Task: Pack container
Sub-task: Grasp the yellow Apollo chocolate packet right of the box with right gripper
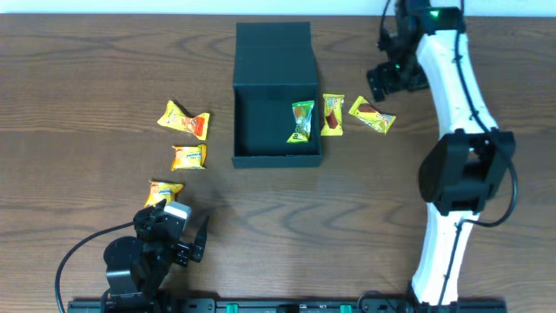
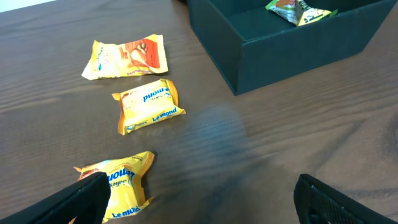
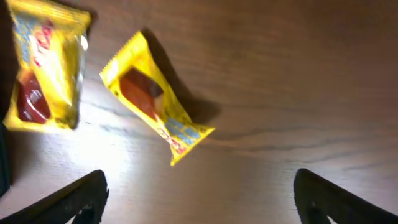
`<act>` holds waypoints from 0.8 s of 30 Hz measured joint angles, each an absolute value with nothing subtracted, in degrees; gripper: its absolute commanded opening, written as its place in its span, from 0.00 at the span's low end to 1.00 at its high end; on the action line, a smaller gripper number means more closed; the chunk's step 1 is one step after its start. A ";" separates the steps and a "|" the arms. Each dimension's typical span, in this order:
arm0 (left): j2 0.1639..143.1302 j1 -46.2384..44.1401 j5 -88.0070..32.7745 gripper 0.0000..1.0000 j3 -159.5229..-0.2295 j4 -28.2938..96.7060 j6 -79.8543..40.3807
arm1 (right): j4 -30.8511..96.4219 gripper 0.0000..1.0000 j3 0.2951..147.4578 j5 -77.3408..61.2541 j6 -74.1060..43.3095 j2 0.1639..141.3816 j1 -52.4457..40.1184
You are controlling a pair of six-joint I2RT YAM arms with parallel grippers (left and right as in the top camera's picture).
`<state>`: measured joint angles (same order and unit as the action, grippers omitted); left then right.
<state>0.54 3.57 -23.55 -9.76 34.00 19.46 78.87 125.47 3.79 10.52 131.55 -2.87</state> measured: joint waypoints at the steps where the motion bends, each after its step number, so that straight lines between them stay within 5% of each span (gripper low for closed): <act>1: 0.54 3.57 -23.55 0.96 -9.76 34.02 19.46 | 77.97 0.94 123.81 2.94 11.16 131.52 -2.31; 15: 0.54 3.57 -23.55 0.95 -9.76 34.00 19.49 | 59.44 0.94 104.38 6.33 17.39 131.57 -7.07; 19: 0.54 3.57 -23.55 0.96 -9.76 33.98 19.46 | 56.95 0.75 102.78 7.20 17.85 131.50 -7.05; 21: 0.54 3.57 -23.55 0.96 -9.76 34.00 19.49 | 56.58 0.52 102.54 7.20 17.87 131.50 -7.05; 24: 0.54 3.57 -23.55 0.95 -9.76 34.00 19.46 | 56.31 0.42 102.15 7.07 18.26 131.46 -7.05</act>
